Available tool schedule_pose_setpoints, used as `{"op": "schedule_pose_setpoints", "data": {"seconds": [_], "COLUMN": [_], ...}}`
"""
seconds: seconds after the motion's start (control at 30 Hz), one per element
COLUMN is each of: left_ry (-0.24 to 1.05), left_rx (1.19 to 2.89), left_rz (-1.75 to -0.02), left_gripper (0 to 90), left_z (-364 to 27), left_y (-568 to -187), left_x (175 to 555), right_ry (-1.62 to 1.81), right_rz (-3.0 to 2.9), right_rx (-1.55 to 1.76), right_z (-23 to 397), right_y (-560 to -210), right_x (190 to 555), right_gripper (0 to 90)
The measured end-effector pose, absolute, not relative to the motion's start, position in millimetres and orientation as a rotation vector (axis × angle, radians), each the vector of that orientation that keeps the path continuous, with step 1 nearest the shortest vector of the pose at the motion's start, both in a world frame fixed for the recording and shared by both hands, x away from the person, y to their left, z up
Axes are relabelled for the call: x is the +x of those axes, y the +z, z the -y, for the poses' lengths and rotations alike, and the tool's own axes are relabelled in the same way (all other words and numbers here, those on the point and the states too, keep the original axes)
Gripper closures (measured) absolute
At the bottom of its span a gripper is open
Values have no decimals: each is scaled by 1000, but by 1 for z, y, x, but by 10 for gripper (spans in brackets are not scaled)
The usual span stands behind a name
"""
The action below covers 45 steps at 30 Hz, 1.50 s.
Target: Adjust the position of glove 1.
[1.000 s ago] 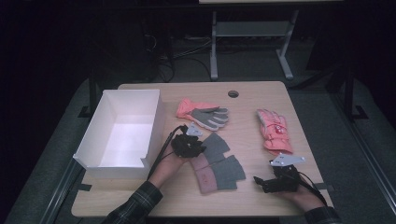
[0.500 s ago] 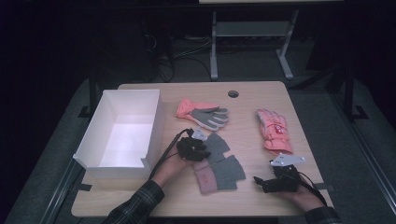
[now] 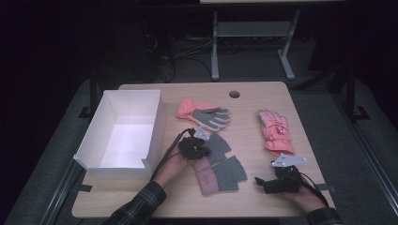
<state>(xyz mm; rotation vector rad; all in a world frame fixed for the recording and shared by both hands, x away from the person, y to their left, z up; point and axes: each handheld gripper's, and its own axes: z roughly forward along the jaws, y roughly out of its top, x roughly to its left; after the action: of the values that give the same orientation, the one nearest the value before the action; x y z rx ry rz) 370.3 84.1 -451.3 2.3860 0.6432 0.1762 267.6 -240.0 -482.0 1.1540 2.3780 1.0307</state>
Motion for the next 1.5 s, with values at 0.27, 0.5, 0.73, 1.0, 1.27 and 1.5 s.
{"op": "schedule_pose_setpoints", "data": {"seconds": [0.27, 0.5, 0.73, 1.0, 1.27, 1.5], "left_ry": [135, 93, 54, 17, -5, -1], "left_rx": [2310, 2293, 2297, 2323, 2374, 2414], "left_rz": [-621, -557, -502, -428, -380, -348], "left_gripper": [862, 861, 861, 860, 861, 860], "left_z": [-95, -93, -84, -72, -63, -56], "left_y": [-427, -414, -409, -411, -416, -424], "left_x": [368, 354, 337, 322, 313, 310], "right_ry": [1030, 1031, 1031, 1031, 1031, 1031], "right_rz": [-2378, -2378, -2378, -2378, -2377, -2378], "right_rx": [1155, 1153, 1154, 1156, 1157, 1156], "right_z": [240, 240, 240, 240, 240, 240], "right_y": [-482, -482, -482, -482, -482, -482], "right_x": [268, 268, 268, 268, 268, 268], "right_gripper": [83, 83, 83, 83, 83, 83]}}
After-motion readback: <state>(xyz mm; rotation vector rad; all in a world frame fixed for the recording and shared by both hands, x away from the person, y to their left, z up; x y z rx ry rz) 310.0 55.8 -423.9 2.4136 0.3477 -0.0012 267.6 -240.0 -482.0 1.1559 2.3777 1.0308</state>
